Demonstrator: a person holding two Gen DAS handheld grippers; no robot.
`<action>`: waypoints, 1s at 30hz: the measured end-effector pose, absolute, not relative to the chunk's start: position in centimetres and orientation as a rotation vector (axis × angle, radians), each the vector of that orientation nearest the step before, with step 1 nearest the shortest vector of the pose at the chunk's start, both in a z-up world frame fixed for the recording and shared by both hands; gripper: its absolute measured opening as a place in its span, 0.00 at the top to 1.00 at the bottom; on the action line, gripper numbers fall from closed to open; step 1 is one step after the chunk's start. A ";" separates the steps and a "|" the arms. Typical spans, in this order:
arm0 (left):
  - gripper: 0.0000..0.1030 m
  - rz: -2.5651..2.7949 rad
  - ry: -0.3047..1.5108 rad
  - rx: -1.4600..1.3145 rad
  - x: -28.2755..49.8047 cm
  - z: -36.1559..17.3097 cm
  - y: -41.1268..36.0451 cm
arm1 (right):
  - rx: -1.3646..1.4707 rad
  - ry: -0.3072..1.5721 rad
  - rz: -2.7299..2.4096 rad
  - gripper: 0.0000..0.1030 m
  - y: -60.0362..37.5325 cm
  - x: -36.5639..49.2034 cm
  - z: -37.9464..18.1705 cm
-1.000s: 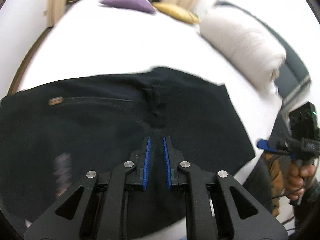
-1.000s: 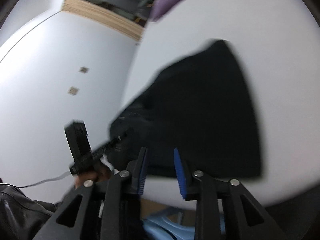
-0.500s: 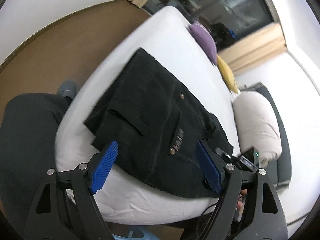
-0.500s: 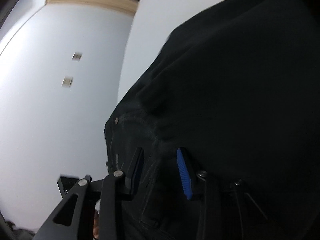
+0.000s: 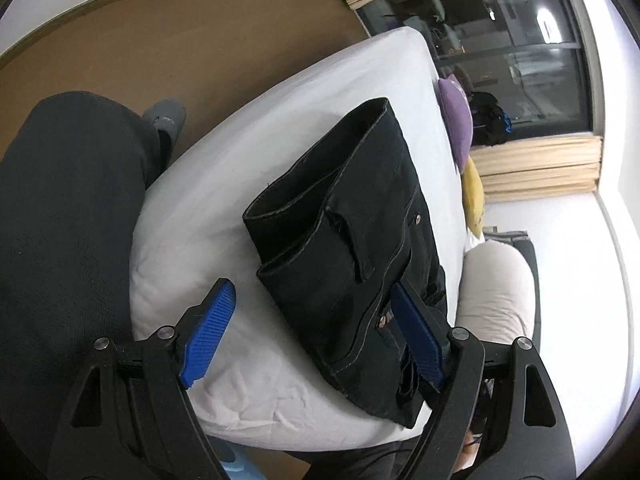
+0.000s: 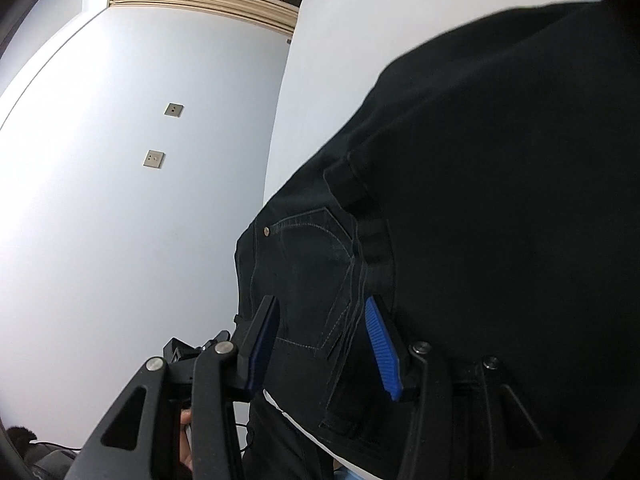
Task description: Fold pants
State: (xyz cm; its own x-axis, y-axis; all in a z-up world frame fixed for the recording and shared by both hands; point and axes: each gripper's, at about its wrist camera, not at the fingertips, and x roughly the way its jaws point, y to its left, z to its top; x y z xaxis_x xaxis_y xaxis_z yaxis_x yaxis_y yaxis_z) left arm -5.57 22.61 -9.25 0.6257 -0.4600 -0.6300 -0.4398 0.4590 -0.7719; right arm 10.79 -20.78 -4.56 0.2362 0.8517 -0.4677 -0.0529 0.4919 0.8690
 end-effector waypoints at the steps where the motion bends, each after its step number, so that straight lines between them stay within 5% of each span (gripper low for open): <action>1: 0.23 -0.024 0.933 -1.141 -5.3 -9.2 22.7 | 0.856 1.173 0.730 0.52 -20.6 11.0 -4.6; 6: 0.29 -0.050 0.895 -1.183 -3.7 -9.6 22.8 | 0.858 1.152 0.721 0.52 -20.8 11.5 -3.9; 10: 0.63 -0.028 0.888 -1.244 -3.1 -10.5 23.6 | 0.809 1.169 0.707 0.55 -20.6 12.2 -3.2; 13: 0.75 -0.056 0.872 -1.240 -2.7 -10.1 23.6 | 0.725 1.236 0.702 0.63 -19.3 13.3 -3.6; 15: 0.78 -0.072 0.851 -1.191 -2.3 -9.0 23.2 | 0.684 1.290 0.677 0.66 -18.6 13.9 -4.5; 17: 0.79 -0.095 0.822 -1.112 -1.6 -6.9 22.3 | 0.639 1.317 0.624 1.00 -18.4 14.2 -5.2; 26: 0.87 -0.254 0.724 -0.643 1.8 3.4 13.7 | 0.619 1.258 0.617 1.00 -18.8 12.9 -5.4; 27: 0.87 -0.279 0.720 -0.601 2.1 4.3 12.3 | 0.670 1.240 0.629 0.97 -19.6 12.5 -5.2; 29: 0.87 -0.356 0.711 -0.472 3.4 6.3 7.8 | 0.762 1.171 0.653 0.49 -21.9 11.5 -4.5; 30: 0.87 -0.384 0.710 -0.427 3.7 6.8 6.1 | 0.810 1.133 0.668 0.42 -23.1 11.0 -4.2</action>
